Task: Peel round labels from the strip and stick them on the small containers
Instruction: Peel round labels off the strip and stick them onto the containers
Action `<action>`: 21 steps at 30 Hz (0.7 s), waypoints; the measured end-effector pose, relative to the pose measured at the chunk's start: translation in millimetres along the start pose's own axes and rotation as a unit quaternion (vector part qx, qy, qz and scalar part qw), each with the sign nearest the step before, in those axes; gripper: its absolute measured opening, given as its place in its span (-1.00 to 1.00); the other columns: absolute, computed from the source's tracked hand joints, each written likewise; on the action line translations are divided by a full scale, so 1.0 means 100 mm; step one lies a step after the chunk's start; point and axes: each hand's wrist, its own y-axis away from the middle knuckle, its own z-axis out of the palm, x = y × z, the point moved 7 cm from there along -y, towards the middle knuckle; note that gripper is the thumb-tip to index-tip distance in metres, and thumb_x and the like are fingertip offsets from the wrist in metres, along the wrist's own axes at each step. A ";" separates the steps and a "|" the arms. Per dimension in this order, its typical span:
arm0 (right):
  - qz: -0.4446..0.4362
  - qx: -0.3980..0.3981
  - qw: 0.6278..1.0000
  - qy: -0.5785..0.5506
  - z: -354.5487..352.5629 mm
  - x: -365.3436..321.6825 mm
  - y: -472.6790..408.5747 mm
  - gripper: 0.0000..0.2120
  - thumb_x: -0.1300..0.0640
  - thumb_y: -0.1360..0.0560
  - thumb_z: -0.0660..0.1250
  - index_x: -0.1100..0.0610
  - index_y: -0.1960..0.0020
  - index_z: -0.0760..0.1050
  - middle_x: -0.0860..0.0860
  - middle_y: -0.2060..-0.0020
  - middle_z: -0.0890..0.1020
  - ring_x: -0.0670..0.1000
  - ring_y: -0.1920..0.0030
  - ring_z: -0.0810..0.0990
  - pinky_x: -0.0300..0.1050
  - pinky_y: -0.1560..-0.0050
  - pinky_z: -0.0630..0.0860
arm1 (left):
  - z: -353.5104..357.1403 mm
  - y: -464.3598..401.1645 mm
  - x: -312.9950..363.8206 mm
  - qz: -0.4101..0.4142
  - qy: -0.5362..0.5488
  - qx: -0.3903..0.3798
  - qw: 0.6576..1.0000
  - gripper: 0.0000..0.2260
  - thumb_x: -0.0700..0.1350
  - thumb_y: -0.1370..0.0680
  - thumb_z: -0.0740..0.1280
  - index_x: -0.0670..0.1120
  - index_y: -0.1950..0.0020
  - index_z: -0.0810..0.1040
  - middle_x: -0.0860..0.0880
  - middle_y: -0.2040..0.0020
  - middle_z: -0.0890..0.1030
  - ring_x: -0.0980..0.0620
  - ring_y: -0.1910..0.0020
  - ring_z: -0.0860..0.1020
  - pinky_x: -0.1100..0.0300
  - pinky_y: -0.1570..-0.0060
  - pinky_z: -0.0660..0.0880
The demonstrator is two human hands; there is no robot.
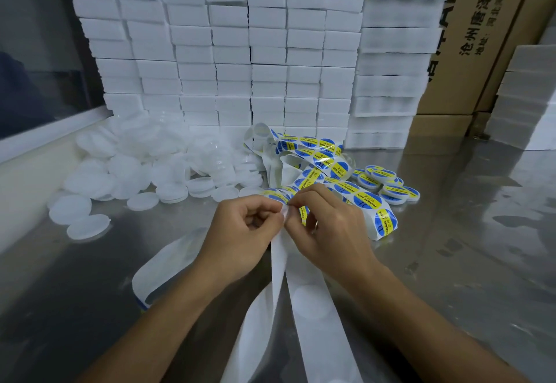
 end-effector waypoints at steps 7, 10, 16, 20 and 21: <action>0.366 -0.002 0.892 -0.267 0.10 0.54 0.12 -0.81 0.24 -0.43 0.28 0.14 0.36 0.44 -0.08 0.46 0.47 -0.07 0.45 0.37 -0.19 0.38 0.36 | -0.01 0.10 0.36 0.186 -0.312 -0.022 0.932 -0.89 -0.13 -0.40 0.28 -0.03 0.20 0.60 0.03 0.37 0.54 0.02 0.38 0.49 0.03 0.35 0.49; 0.485 -0.001 0.811 -0.328 0.11 0.75 0.23 -0.76 0.26 -0.49 0.25 0.22 0.35 0.43 0.03 0.52 0.41 -0.03 0.52 0.34 -0.17 0.50 0.36 | -0.08 0.07 0.38 0.193 -0.340 -0.006 0.920 -0.90 -0.10 -0.42 0.27 0.00 0.17 0.58 0.06 0.35 0.53 -0.02 0.35 0.49 0.00 0.31 0.50; 0.529 0.047 0.721 -0.446 0.09 0.83 0.24 -0.82 0.25 -0.53 0.32 0.19 0.23 0.61 0.12 0.26 0.72 0.02 0.29 0.70 -0.19 0.34 0.62 | -0.63 -0.04 0.32 0.135 -0.274 0.164 0.938 -0.80 0.05 -0.47 0.29 -0.04 0.26 0.55 0.01 0.48 0.50 -0.01 0.46 0.46 0.11 0.39 0.43; 0.497 0.064 0.742 -0.445 0.02 0.81 0.19 -0.73 0.23 -0.52 0.36 0.13 0.33 0.68 0.11 0.27 0.72 0.03 0.21 0.72 -0.24 0.29 0.61 | -1.25 -0.07 0.11 0.026 -0.375 0.315 0.871 -0.71 0.10 -0.55 0.19 -0.03 0.25 0.48 0.01 0.34 0.53 -0.18 0.26 0.48 0.04 0.20 0.35; 0.492 0.065 0.749 -0.439 0.01 0.80 0.19 -0.73 0.22 -0.51 0.37 0.11 0.33 0.69 0.10 0.28 0.72 0.02 0.20 0.72 -0.24 0.26 0.62 | -1.36 -0.09 0.00 -0.038 -0.428 0.316 0.846 -0.70 0.12 -0.57 0.19 -0.08 0.10 0.54 -0.10 0.17 0.59 -0.25 0.09 0.50 -0.06 0.04 0.37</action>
